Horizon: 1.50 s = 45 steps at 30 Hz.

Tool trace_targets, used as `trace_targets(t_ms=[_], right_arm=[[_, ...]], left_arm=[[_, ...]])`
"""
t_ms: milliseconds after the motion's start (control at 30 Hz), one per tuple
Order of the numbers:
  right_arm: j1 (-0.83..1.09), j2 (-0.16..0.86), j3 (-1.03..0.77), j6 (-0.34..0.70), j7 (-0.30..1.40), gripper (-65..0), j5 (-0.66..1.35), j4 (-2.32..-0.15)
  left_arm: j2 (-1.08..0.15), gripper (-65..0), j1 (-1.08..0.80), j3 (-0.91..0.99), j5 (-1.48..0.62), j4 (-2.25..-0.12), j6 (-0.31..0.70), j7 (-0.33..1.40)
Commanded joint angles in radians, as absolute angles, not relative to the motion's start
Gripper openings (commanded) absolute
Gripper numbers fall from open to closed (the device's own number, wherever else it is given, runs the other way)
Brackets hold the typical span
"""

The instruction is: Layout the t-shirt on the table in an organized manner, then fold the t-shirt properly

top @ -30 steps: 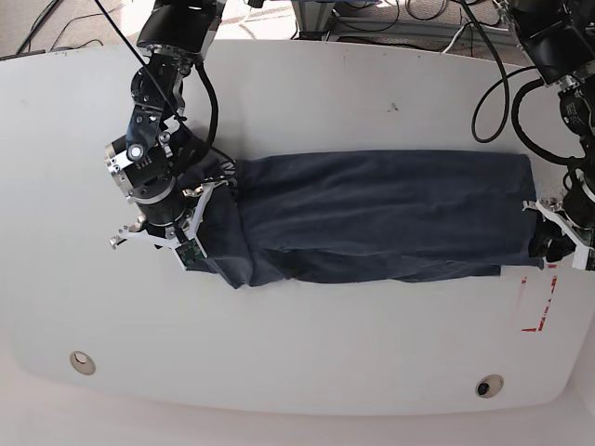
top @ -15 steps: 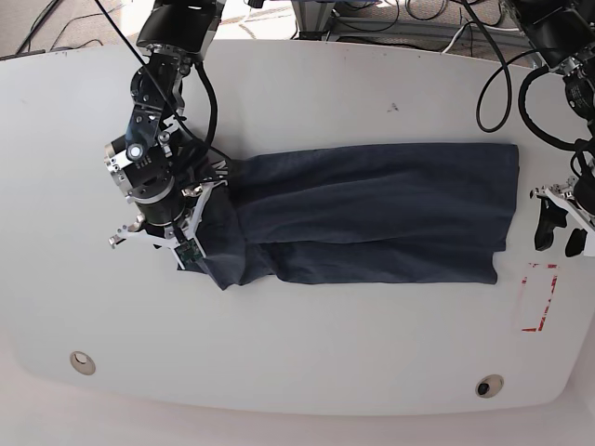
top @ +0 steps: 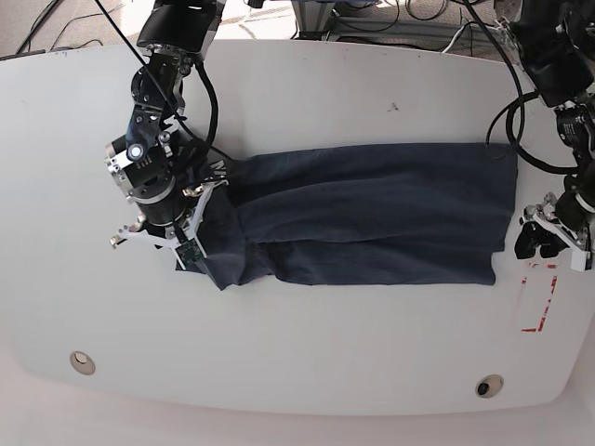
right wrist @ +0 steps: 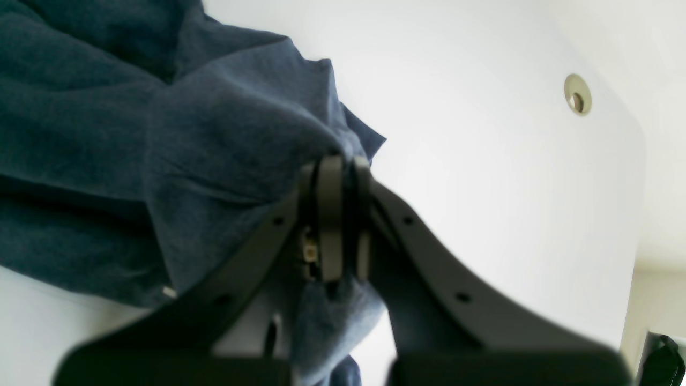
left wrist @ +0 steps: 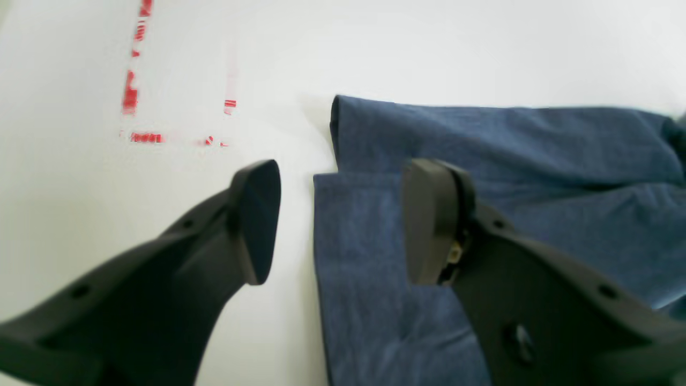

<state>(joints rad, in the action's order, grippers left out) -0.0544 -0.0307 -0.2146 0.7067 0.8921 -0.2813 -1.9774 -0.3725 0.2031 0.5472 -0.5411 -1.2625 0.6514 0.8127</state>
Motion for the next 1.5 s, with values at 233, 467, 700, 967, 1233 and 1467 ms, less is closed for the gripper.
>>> trace_targets(t_ms=[233, 467, 700, 967, 1233, 1467], right_arm=[[-0.073, -0.03, -0.214, 0.698, 0.872, -65.0, -0.275, -1.997], [-0.071, -0.03, -0.214, 0.698, 0.872, -65.0, -0.275, -1.997], [-0.071, -0.03, -0.214, 0.698, 0.872, -65.0, -0.275, -1.997], [-0.071, -0.03, -0.214, 0.698, 0.872, -65.0, -0.271, -1.997], [-0.071, -0.03, -0.214, 0.698, 0.872, -65.0, -0.272, -1.997], [-0.071, -0.03, -0.214, 0.698, 0.872, -65.0, -0.274, -1.997]], left_arm=[[-0.394, -21.1, 0.331, 0.522, -0.552, -1.059, 0.653, 0.753], [-0.394, -18.9, 0.338, 0.49, -0.55, -0.969, 0.648, 0.688], [-0.394, -18.7, 0.367, 0.464, -0.55, -0.878, 0.651, 0.671], [-0.392, -19.0, 0.371, 0.463, -0.553, -0.826, 0.651, 0.679], [-0.378, -18.7, 0.371, 0.463, -0.555, -0.78, 0.653, 0.731], [-0.377, -19.0, 0.361, 0.469, -0.555, -0.777, 0.653, 0.774]])
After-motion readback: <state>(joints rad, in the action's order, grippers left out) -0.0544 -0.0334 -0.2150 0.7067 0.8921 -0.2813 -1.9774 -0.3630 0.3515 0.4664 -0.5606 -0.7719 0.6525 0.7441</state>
